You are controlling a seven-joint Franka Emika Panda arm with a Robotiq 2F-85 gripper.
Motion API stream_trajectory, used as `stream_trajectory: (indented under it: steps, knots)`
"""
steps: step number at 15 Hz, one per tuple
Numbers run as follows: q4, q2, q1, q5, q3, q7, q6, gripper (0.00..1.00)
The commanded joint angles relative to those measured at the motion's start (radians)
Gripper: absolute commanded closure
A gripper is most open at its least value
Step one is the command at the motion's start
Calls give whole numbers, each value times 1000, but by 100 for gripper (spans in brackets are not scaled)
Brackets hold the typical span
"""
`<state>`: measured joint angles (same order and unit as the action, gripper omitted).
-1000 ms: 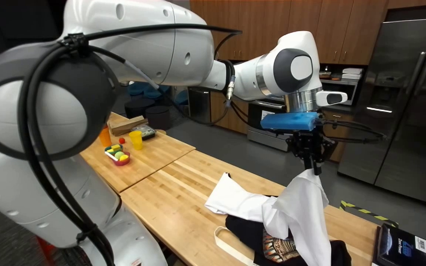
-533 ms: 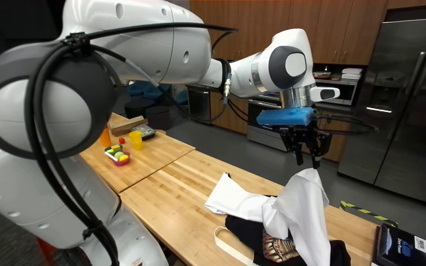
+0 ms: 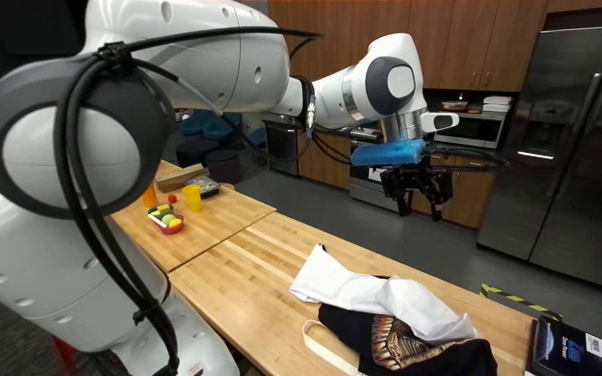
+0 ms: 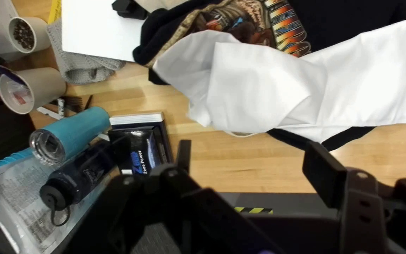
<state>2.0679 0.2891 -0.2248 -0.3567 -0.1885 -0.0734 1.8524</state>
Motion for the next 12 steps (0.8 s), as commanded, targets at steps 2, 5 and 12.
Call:
stream_trajectory:
  steps: [2, 5, 12]
  knots:
    - [-20, -135, 43, 27, 44, -13, -102, 0]
    - [-40, -231, 50, -15, 49, -24, -118, 0]
    - [-143, -378, -15, -129, -40, 5, 23, 0]
